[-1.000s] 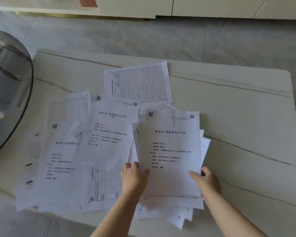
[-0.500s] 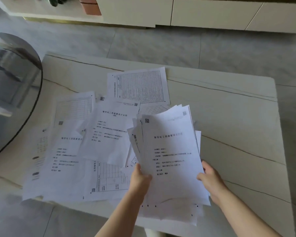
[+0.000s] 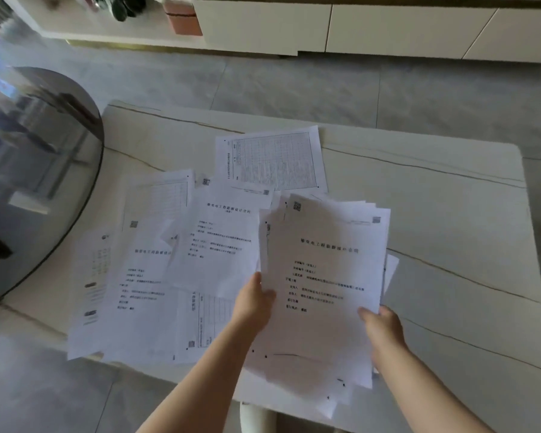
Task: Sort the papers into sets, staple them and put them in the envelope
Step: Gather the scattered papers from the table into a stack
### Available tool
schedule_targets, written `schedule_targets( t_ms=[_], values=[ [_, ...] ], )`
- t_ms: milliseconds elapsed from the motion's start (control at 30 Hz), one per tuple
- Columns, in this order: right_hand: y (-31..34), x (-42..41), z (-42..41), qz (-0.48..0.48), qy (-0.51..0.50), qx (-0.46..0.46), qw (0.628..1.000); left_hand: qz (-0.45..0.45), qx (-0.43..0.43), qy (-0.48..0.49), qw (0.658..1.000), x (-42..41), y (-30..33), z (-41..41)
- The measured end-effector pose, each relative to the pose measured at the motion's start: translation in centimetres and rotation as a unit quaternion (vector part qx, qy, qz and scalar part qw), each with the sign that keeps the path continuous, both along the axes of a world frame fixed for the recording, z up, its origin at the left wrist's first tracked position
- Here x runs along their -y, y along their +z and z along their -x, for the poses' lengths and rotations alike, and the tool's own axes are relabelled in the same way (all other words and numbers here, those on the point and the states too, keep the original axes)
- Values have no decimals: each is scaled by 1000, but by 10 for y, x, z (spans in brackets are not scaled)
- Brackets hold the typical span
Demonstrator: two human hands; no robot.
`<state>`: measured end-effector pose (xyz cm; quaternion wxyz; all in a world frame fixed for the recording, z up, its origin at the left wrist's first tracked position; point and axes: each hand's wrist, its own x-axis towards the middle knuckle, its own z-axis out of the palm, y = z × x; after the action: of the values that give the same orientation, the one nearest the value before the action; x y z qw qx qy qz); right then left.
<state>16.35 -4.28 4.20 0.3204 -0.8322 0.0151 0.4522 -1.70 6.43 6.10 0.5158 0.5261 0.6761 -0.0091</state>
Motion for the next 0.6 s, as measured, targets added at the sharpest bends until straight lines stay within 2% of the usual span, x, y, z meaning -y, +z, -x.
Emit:
schedule_targets(
  t_ms=[100,200,333,500,600],
  values=[
    [-23,-7,0,11,-70,29,997,-38,-75,-124,989,-17,-29,-22],
    [-42,-14,1,38,-83,44,995,-62,-114,-171,977,-28,-53,-34],
    [-54,-22,6,50,-108,72,990,-78,-139,-159,974,-31,-58,-37],
    [-49,-34,14,18,-137,48,989,-21,-87,-68,994,-33,-56,-39],
    [-50,-32,11,22,-129,47,990,-12,-125,-97,987,-35,-56,-36]
  ],
)
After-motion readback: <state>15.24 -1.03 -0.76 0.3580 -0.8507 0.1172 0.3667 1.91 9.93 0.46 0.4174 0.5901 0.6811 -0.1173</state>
